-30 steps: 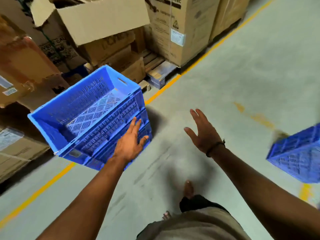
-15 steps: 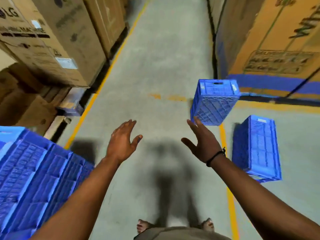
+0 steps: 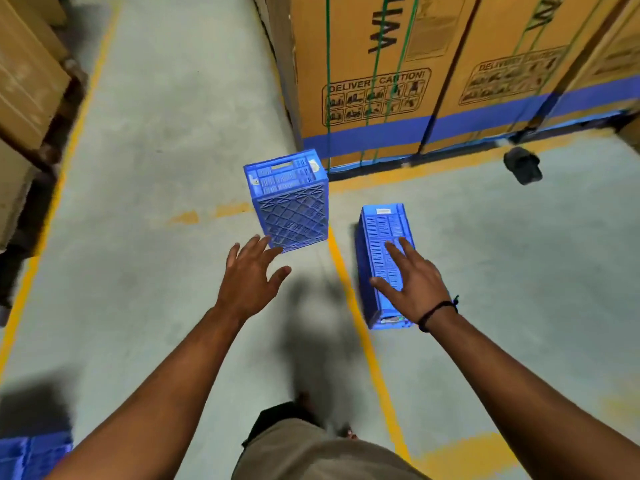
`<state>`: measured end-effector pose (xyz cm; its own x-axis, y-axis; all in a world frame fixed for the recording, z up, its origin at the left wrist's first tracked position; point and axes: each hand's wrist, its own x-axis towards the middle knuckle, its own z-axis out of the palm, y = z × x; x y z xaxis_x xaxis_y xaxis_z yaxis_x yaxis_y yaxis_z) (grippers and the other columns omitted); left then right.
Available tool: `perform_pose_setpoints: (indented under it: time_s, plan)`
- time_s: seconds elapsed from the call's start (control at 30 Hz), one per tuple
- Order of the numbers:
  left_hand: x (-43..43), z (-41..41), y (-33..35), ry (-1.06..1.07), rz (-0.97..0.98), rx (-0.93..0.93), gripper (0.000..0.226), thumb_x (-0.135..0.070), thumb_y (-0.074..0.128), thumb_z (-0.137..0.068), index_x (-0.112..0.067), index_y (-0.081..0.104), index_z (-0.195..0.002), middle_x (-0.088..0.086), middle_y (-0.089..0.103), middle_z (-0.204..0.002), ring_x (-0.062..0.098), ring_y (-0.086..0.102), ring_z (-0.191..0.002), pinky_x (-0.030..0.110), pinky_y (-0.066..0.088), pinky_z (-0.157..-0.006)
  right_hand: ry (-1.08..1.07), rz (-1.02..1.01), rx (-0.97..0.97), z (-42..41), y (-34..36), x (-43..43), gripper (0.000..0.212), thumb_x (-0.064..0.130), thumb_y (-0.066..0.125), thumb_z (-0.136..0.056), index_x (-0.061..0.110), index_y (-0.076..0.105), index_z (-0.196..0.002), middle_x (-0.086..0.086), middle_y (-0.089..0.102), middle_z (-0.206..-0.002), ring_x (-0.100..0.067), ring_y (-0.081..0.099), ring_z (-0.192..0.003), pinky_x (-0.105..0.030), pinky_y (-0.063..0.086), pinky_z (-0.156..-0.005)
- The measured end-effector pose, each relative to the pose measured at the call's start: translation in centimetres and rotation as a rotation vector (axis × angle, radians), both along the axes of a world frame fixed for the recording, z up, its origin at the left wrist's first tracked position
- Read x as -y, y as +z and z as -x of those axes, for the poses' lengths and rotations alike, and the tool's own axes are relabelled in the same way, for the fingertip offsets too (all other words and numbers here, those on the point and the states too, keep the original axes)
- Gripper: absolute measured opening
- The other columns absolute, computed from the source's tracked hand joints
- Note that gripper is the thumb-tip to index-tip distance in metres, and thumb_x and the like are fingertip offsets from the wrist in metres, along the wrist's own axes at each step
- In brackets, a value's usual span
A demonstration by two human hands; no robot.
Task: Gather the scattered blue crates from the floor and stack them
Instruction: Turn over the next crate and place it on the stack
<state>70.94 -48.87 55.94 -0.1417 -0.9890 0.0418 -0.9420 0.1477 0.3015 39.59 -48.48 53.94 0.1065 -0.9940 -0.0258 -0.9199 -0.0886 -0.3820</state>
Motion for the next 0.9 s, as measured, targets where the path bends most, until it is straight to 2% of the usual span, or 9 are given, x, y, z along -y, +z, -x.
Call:
perform_pose_setpoints:
  time_s: [0.13, 0.27, 0.37, 0.5, 0.6, 0.7, 0.9]
  plan:
    - [5.5, 4.0, -1.8, -0.042, -0.026, 0.008, 0.061, -0.058, 0.040, -0.084, -0.021, 0.056, -0.130, 0.004, 0.042, -0.148, 0.024, 0.031, -0.141, 0.045, 0.014, -0.114, -0.081, -0.027, 0.028, 4.1, -1.5, 3.8, 0.088, 0.079, 0.033, -0.074, 0.028, 0.033, -0.145, -0.009, 0.025, -0.155, -0.027, 0.039, -0.135, -0.041, 0.038, -0.106]
    - [10.8, 7.9, -3.9, -0.098, -0.046, -0.006, 0.057, -0.055, 0.046, -0.084, -0.013, 0.063, -0.120, 0.013, 0.055, -0.134, 0.034, 0.051, -0.125, 0.051, 0.033, -0.103, -0.132, -0.105, -0.002, 7.4, -3.2, 6.8, 0.078, 0.067, 0.049, -0.082, 0.029, 0.028, -0.147, -0.005, 0.019, -0.157, -0.025, 0.035, -0.138, -0.040, 0.034, -0.109]
    - [14.3, 11.4, -5.0, -0.120, -0.098, 0.008, 0.053, -0.049, 0.054, -0.082, -0.012, 0.065, -0.119, 0.017, 0.058, -0.130, 0.038, 0.053, -0.121, 0.055, 0.039, -0.101, -0.161, -0.113, 0.004, 9.8, -3.9, 8.9, 0.079, 0.067, 0.049, -0.082, 0.029, 0.027, -0.147, -0.005, 0.018, -0.158, -0.024, 0.035, -0.138, -0.040, 0.034, -0.109]
    - [18.0, 16.0, -5.3, -0.137, -0.126, -0.012, 0.055, -0.049, 0.052, -0.083, -0.013, 0.061, -0.125, 0.015, 0.051, -0.139, 0.032, 0.045, -0.130, 0.050, 0.029, -0.107, -0.167, -0.131, 0.001, 13.0, -4.6, 12.5, 0.079, 0.068, 0.048, -0.081, 0.031, 0.027, -0.147, -0.002, 0.017, -0.158, -0.025, 0.042, -0.133, -0.039, 0.038, -0.105]
    - [19.6, 18.6, -6.0, -0.108, -0.131, 0.012, 0.055, -0.050, 0.050, -0.088, -0.016, 0.055, -0.131, 0.010, 0.042, -0.147, 0.026, 0.036, -0.138, 0.047, 0.022, -0.111, -0.137, -0.198, 0.043, 15.6, -5.7, 15.2, 0.083, 0.075, 0.041, -0.076, 0.037, 0.021, -0.147, 0.006, 0.009, -0.159, -0.024, 0.049, -0.127, -0.039, 0.048, -0.095]
    - [20.0, 20.7, -7.3, -0.050, -0.130, 0.012, 0.057, -0.048, 0.049, -0.087, -0.016, 0.052, -0.134, 0.011, 0.042, -0.147, 0.026, 0.035, -0.138, 0.044, 0.021, -0.111, -0.094, -0.283, 0.057, 18.4, -8.0, 17.5, 0.081, 0.073, 0.042, -0.079, 0.040, 0.015, -0.148, 0.013, 0.003, -0.159, -0.021, 0.055, -0.120, -0.039, 0.053, -0.086]
    - [19.2, 25.3, -13.3, 0.123, -0.197, 0.080, 0.053, -0.045, 0.053, -0.091, -0.018, 0.048, -0.137, 0.010, 0.038, -0.150, 0.025, 0.029, -0.141, 0.044, 0.023, -0.113, 0.056, -0.407, 0.033, 22.8, -14.7, 21.7, 0.085, 0.075, 0.040, -0.077, 0.040, 0.011, -0.148, 0.010, 0.001, -0.159, -0.021, 0.049, -0.126, -0.040, 0.051, -0.088]
